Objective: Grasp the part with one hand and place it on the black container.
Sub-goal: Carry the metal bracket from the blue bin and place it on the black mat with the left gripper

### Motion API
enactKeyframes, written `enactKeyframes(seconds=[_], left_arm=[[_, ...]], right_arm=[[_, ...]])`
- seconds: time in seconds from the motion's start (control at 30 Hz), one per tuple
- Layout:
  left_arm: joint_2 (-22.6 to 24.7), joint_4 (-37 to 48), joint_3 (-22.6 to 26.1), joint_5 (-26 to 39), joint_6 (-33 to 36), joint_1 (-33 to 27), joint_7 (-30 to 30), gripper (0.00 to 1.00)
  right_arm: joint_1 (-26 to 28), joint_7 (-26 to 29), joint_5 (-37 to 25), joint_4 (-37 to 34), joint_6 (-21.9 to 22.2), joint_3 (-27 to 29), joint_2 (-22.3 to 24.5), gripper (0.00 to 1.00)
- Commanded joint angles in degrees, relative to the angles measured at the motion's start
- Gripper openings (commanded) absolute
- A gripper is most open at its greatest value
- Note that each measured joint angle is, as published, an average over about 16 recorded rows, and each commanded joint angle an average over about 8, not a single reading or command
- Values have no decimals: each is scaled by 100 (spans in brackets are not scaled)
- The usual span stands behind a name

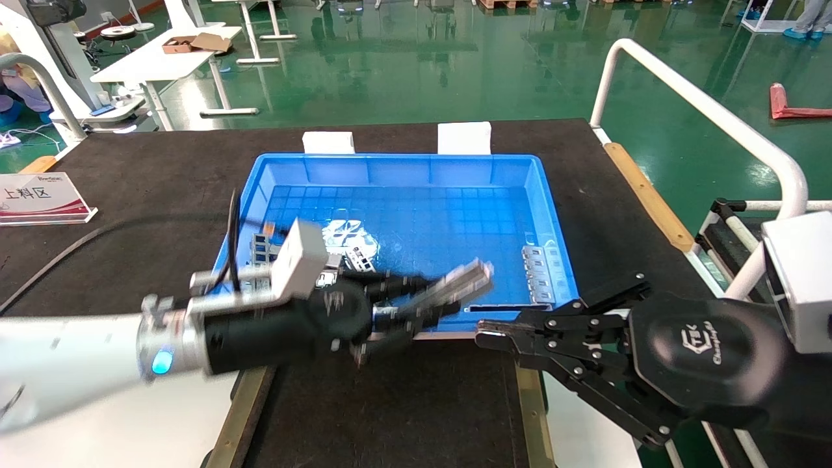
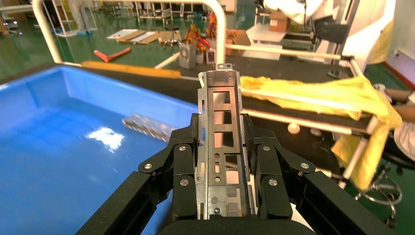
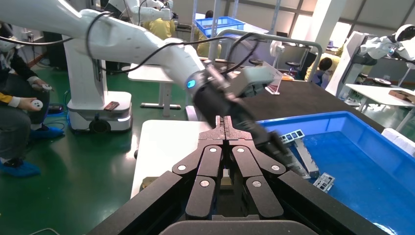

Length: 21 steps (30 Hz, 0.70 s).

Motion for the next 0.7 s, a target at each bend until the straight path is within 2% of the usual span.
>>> enactKeyframes(seconds=[0.03, 0.2, 0.33, 0.7], left_arm=[[-283, -585, -23, -59, -202, 283, -68, 0], [-792, -1748, 14, -59, -1214, 1066, -152, 0], [-967, -2238, 63, -106, -1898, 1613, -207, 0], [-642, -2282, 55, -410, -3301, 2695, -199, 0]], right_arm=[[0, 0, 0, 0, 0, 0, 0, 0], [0, 0, 0, 0, 0, 0, 0, 0], [0, 0, 0, 0, 0, 0, 0, 0], [0, 0, 0, 0, 0, 0, 0, 0]])
